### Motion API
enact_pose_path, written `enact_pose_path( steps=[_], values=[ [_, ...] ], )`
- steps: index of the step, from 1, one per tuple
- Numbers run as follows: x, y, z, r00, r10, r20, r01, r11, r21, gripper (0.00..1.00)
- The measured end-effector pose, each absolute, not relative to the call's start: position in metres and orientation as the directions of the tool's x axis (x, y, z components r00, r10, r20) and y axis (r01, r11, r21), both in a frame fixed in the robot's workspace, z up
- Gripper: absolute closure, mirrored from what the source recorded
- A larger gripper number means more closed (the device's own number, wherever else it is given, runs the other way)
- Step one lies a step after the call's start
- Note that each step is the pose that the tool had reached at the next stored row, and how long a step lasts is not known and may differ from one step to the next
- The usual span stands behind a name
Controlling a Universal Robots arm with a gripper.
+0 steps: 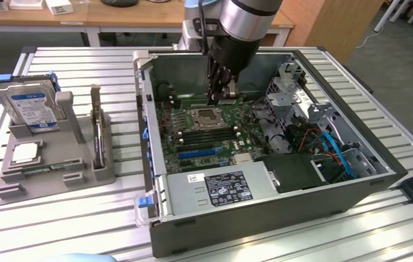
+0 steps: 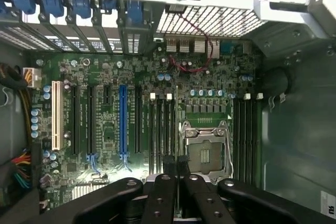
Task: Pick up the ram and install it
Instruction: 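Insert the ram into the slot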
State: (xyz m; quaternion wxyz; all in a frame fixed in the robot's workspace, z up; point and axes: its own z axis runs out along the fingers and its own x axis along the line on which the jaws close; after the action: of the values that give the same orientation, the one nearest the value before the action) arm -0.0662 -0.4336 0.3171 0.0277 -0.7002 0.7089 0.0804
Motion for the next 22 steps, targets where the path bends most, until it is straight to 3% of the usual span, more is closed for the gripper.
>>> enact_pose_path(
  steps=[22],
  values=[
    [-0.056,-0.433,0.28,-0.016,-0.989,-0.146,-0.998,0.007,0.06,0.88]
  ],
)
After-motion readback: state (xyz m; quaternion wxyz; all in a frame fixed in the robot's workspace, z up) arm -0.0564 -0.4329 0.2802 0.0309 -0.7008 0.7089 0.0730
